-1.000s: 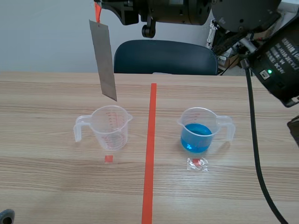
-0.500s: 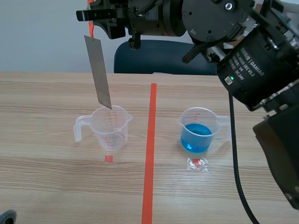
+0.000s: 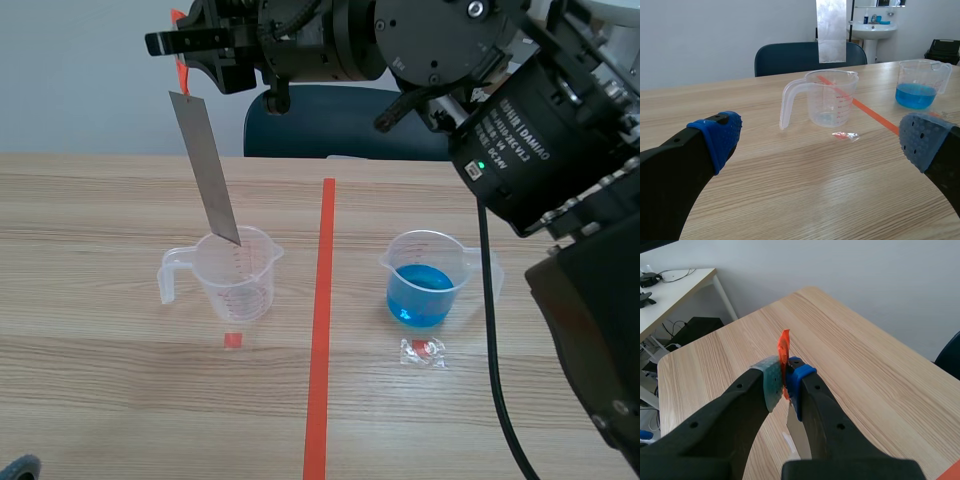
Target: Do the redox reaction experiment. move the plate over the left beaker
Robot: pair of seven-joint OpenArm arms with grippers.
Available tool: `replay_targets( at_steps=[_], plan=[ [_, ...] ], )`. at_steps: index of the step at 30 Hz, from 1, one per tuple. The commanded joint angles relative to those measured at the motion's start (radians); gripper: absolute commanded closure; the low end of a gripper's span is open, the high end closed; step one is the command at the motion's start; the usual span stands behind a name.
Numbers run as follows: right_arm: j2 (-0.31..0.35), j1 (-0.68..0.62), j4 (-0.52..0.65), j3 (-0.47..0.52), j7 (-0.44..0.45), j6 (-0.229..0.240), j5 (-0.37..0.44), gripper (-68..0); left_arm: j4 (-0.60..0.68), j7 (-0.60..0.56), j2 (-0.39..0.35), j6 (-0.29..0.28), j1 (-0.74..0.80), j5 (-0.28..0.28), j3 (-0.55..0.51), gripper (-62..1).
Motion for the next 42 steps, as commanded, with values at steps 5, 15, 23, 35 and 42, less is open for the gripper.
replay_targets(
  at_steps=[5, 15, 23, 35, 42],
  plan=[
    [0.000, 0.066, 0.017, -0.005, 0.005, 0.003, 0.011, -0.4, 0.019, -0.016, 0.000, -0.003, 0.003, -0.003, -0.008, -62.3],
    [0.000, 0.076, 0.018, -0.005, -0.016, 0.003, 0.011, -0.4, 0.019, -0.014, 0.000, -0.003, 0.002, -0.003, -0.008, -62.3],
    [0.000, 0.076, 0.018, -0.005, -0.022, 0.003, 0.011, -0.4, 0.019, 0.005, 0.000, -0.003, 0.003, -0.003, -0.008, -62.3],
    [0.000, 0.076, 0.018, -0.005, -0.022, 0.003, 0.011, -0.4, 0.019, 0.094, 0.000, -0.003, 0.002, -0.003, -0.008, -62.3],
    [0.000, 0.076, 0.018, -0.005, -0.021, 0.003, 0.011, -0.4, 0.019, 0.091, 0.000, -0.003, 0.002, -0.003, -0.008, -62.3]
  ],
)
